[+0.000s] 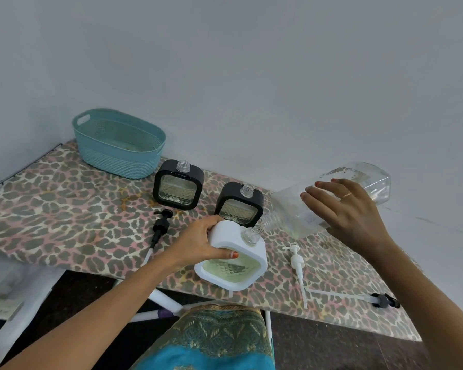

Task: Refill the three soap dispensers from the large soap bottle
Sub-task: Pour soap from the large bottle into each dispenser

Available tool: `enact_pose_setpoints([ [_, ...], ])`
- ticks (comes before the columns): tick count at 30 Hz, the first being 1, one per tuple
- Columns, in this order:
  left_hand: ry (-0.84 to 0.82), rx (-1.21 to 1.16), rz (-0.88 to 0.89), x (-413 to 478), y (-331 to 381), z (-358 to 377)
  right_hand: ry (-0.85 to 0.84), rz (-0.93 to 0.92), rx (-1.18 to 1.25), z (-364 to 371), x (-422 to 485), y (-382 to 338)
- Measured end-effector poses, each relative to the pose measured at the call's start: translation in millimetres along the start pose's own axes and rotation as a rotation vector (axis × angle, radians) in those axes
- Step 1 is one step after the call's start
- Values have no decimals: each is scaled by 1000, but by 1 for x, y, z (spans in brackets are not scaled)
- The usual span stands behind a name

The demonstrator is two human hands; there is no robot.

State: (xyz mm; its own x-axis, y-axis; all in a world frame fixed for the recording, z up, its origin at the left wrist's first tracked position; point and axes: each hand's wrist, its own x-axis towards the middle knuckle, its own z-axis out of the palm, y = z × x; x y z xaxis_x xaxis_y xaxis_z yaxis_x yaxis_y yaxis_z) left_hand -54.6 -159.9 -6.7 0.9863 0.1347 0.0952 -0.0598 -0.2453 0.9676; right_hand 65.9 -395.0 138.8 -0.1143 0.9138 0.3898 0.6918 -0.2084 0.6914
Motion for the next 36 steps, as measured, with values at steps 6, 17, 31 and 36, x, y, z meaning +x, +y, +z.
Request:
enact_pose_setpoints([
  [6,-5,-14,0,0,0,0,10,-19,-13,0,0,1],
  [17,-9,-21,7,1,-1,1,19,-54,-50,-3,1,5],
  [31,-8,-24,13,2,4,3,51,-103,-138,-3,5,12],
  [36,-3,-39,12,2,6,4,84,-118,-164,-5,6,16],
])
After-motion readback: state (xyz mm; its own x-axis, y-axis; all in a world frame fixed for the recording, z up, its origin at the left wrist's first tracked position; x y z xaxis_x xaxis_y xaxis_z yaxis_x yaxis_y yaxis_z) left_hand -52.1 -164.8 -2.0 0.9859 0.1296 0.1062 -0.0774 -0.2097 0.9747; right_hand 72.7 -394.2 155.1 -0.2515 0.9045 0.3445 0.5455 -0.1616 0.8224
